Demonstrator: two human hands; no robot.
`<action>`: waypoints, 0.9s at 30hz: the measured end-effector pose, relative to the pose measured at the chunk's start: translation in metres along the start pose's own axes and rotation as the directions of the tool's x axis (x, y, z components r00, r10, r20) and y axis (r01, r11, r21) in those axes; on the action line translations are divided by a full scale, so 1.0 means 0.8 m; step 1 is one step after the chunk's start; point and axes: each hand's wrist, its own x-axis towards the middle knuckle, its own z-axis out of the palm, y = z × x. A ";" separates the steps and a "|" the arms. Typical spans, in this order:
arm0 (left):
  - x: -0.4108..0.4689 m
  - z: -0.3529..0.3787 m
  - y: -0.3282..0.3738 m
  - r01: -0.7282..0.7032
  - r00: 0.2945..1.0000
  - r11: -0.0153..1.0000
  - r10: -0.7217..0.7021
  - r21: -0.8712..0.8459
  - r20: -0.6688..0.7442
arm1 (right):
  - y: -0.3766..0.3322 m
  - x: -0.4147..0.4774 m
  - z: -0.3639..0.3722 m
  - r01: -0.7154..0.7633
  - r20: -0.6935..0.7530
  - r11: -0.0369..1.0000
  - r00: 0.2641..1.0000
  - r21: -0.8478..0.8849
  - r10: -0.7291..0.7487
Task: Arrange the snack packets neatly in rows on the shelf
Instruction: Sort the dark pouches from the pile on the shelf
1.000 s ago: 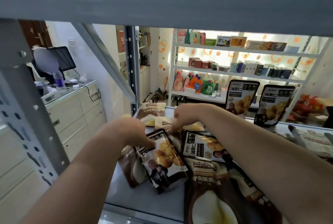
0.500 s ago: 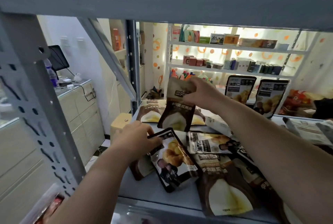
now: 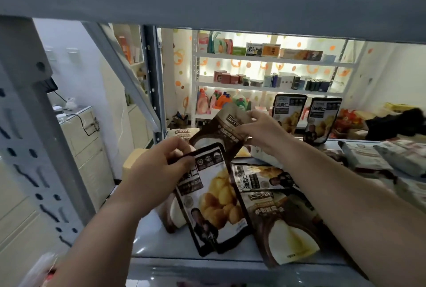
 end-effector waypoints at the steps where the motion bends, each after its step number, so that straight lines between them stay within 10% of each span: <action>1: -0.001 -0.003 0.009 -0.042 0.998 0.997 0.045 0.064 -0.041 | -0.004 -0.002 -0.005 0.022 0.011 1.000 1.000 -0.002 -0.022; 13: 0.109 0.020 0.137 -0.284 0.904 0.928 0.343 0.242 -0.256 | -0.054 -0.041 -0.169 0.160 -0.255 0.951 0.940 -0.263 -0.228; 24: 0.226 0.193 0.189 -0.416 0.868 0.854 0.475 0.314 -0.144 | 0.000 -0.052 -0.325 0.208 -0.133 0.555 0.849 -0.805 -0.511; 27: 0.236 0.225 0.184 -0.438 0.861 0.851 0.490 0.291 -0.137 | 0.035 -0.039 -0.327 0.289 -0.078 0.850 0.931 -0.440 -0.357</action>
